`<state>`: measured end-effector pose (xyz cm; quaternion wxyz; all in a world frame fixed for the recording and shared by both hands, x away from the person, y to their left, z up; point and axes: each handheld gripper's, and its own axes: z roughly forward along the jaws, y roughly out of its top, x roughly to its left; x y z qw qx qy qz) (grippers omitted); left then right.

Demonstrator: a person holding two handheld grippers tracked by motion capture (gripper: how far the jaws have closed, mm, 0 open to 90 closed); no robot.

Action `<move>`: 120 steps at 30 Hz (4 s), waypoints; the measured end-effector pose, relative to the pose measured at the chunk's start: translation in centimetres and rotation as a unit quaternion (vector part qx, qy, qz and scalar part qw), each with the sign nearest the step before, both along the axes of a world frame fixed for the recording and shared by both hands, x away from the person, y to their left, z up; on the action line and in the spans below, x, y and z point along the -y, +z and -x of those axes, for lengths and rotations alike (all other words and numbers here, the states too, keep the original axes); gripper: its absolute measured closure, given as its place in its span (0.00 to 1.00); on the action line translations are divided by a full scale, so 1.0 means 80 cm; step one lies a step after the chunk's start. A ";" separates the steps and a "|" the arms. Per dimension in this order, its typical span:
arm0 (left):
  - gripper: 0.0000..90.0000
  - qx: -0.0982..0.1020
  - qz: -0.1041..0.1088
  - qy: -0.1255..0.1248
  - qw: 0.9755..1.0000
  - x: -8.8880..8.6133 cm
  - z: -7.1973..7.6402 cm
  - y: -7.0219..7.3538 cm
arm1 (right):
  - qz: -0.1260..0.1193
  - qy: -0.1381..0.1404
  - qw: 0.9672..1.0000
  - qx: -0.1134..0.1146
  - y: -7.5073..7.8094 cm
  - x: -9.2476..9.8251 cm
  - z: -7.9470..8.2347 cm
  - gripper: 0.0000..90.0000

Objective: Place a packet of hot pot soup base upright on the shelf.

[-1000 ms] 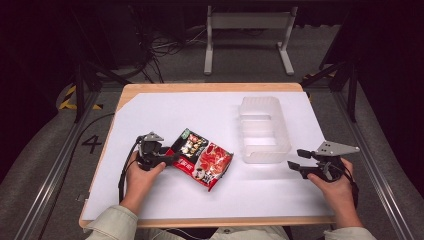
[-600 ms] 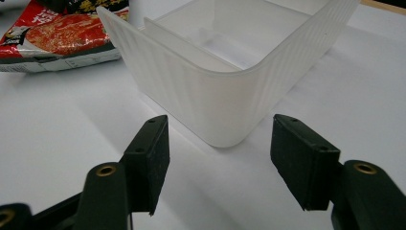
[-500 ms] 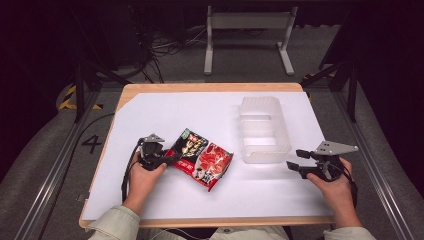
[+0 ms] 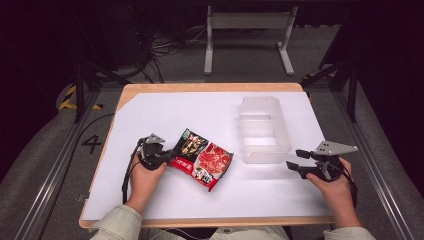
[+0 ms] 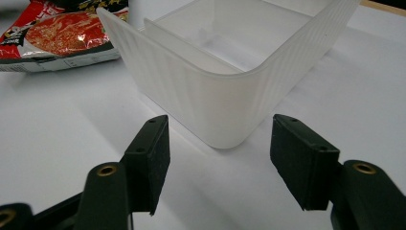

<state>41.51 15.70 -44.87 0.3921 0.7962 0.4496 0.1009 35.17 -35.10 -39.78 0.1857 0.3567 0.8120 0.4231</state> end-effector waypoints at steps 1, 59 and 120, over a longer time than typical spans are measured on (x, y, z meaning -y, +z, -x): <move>0.97 0.004 -0.002 0.001 1.000 0.001 0.000 0.000 | 0.000 0.000 1.000 0.000 0.000 0.000 0.000 0.43; 0.98 0.230 0.004 -0.063 0.971 -0.026 0.094 0.174 | -0.042 0.029 0.999 0.012 0.025 -0.009 0.011 0.45; 0.97 0.258 0.022 -0.114 0.959 -0.008 0.101 0.185 | -0.040 0.294 0.955 0.000 0.148 -0.253 -0.085 0.36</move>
